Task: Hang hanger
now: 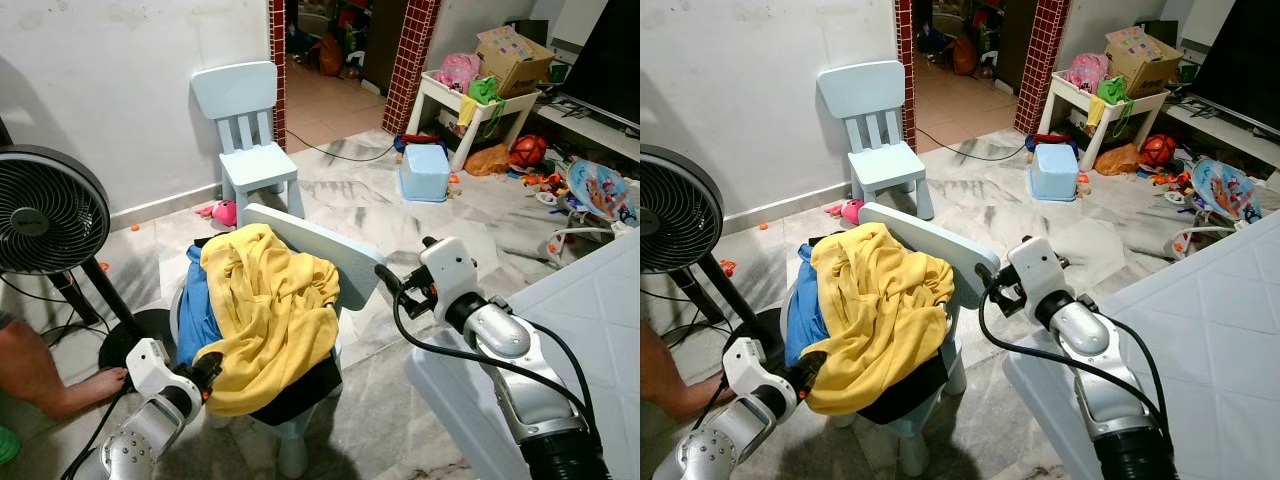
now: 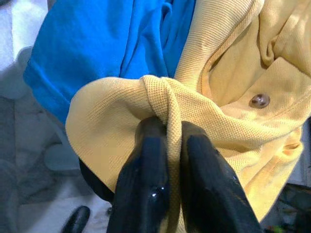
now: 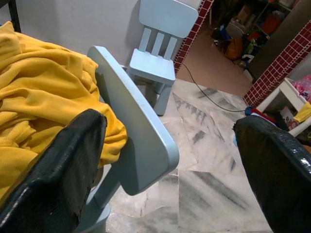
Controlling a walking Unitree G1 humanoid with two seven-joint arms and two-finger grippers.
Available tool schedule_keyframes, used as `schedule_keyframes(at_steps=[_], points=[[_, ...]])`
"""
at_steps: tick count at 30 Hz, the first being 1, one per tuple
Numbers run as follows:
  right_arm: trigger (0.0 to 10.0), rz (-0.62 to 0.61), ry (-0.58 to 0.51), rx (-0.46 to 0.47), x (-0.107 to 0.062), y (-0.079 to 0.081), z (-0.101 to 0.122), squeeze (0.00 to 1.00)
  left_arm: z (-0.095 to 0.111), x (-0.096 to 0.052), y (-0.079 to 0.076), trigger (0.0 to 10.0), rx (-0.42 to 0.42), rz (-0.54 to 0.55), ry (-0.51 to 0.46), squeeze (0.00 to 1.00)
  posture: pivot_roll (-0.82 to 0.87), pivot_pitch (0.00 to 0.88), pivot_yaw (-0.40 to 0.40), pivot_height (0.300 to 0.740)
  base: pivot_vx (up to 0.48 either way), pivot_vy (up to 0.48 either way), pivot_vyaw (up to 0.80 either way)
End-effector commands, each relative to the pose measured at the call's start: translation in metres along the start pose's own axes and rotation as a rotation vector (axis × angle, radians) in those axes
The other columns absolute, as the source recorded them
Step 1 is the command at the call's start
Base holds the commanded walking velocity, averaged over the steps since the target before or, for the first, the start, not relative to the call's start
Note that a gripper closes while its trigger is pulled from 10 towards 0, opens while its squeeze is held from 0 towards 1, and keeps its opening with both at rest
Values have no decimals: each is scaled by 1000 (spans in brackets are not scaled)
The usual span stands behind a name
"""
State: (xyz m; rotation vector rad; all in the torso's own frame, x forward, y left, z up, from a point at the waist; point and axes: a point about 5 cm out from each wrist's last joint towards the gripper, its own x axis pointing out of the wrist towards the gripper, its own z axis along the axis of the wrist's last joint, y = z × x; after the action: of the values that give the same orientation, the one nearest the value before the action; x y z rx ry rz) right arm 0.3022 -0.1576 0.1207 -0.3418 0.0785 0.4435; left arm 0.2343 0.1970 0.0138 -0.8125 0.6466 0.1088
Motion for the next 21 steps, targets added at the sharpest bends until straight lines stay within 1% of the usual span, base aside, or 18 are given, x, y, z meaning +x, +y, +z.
schedule_keyframes(at_steps=[1,2,4,5,6,8,10,11,12,13,14,15,16,17,18,19,20,21], points=[[10000,-1,-9,0,-1,-1,3,0,5,-1,0,0,55,5,-23,0,-86,0,-40,740,0,0,0],[10000,6,-6,2,-1,0,1,0,8,-2,0,0,130,18,-50,0,-84,0,-39,740,0,0,0],[10000,10,-4,4,-1,2,0,0,13,-3,-1,0,225,26,-89,0,-78,0,-38,740,0,0,0],[10000,12,-4,5,-1,3,0,0,18,-5,-4,0,301,29,-116,0,-75,0,-37,740,0,0,0],[10000,13,-4,7,-1,4,0,0,24,-7,-10,0,389,13,-164,0,-74,0,-36,740,0,0,0],[10000,15,-6,11,0,6,0,0,32,-10,-23,0,477,-24,-223,0,-70,0,-33,740,0,0,0],[10000,13,-6,15,1,7,-1,0,36,-13,-34,0,575,-60,-248,0,-58,0,-32,740,0,0,0],[10000,12,-6,16,2,7,-1,0,37,-14,-37,0,611,-72,-255,0,-58,0,-32,740,0,0,0],[10000,9,-7,18,2,7,-1,0,37,-15,-43,0,680,-95,-254,0,-53,0,-31,740,0,0,0],[10000,7,-7,21,3,8,-1,0,37,-17,-50,0,769,-127,-253,0,-48,0,-29,740,0,0,0],[10000,7,-7,21,3,8,-1,0,37,-17,-50,0,769,-127,-253,0,-48,0,-29,740,0,0,0],[10000,5,-8,22,4,8,-2,0,37,-17,-55,0,829,-149,-250,0,-47,0,-28,740,0,0,0],[10000,-2,-9,26,5,9,-2,0,33,-20,-64,0,999,-212,-226,0,-43,0,-26,740,0,0,0],[10000,-2,-9,26,5,9,-2,0,33,-20,-64,0,999,-212,-226,0,-43,0,-26,740,0,0,0],[10000,-5,-11,30,6,9,-2,0,30,-21,-67,0,1104,-252,-205,0,-42,0,-22,740,0,0,0],[10000,-8,-12,32,7,10,-2,0,27,-22,-69,0,1173,-280,-188,0,-41,0,-21,740,0,0,0],[10000,-10,-15,34,8,10,-1,0,22,-23,-72,0,1286,-349,-146,0,-40,0,-16,740,0,0,0],[10000,-12,-16,34,9,10,-1,0,17,-25,-73,0,1364,-398,-113,0,-40,0,-16,740,0,0,0]])
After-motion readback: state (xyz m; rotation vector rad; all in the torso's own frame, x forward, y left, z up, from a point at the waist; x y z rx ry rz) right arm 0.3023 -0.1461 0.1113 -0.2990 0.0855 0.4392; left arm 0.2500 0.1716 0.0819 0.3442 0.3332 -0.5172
